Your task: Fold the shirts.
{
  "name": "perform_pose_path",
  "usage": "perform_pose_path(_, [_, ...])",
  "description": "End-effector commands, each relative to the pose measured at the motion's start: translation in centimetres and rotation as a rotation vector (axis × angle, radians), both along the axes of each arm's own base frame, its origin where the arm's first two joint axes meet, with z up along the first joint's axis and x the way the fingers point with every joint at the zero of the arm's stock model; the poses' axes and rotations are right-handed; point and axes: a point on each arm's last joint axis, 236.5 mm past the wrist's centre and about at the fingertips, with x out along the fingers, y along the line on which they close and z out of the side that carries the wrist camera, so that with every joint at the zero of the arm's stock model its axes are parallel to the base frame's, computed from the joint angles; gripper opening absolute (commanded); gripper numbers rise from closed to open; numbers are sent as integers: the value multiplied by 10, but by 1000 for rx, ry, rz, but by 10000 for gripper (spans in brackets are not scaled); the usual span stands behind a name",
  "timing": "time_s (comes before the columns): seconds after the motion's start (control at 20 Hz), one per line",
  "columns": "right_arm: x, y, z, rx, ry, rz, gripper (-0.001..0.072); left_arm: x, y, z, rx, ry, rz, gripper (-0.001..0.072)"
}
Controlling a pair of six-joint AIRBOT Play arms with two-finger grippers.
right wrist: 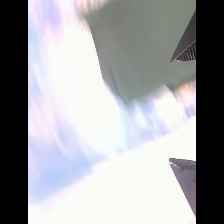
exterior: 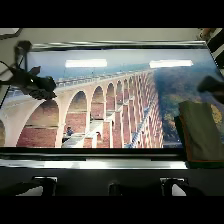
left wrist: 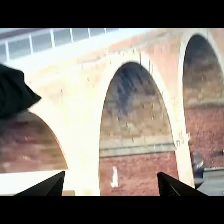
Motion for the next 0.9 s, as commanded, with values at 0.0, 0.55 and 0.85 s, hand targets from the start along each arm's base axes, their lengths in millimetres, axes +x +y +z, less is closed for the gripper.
perform_pose_path(0.0, [-7, 155, -77, 217, 309, 299, 661, -55, -16, -87, -43, 295, 38, 679])
perform_pose_path(0.55, [-33, 175, -128, 192, 545, 374, 662, -66, -24, -109, -95, 296, 77, 671])
perform_pose_path(0.85, [-33, 175, -128, 192, 545, 374, 662, -66, -24, -109, -94, 296, 77, 671])
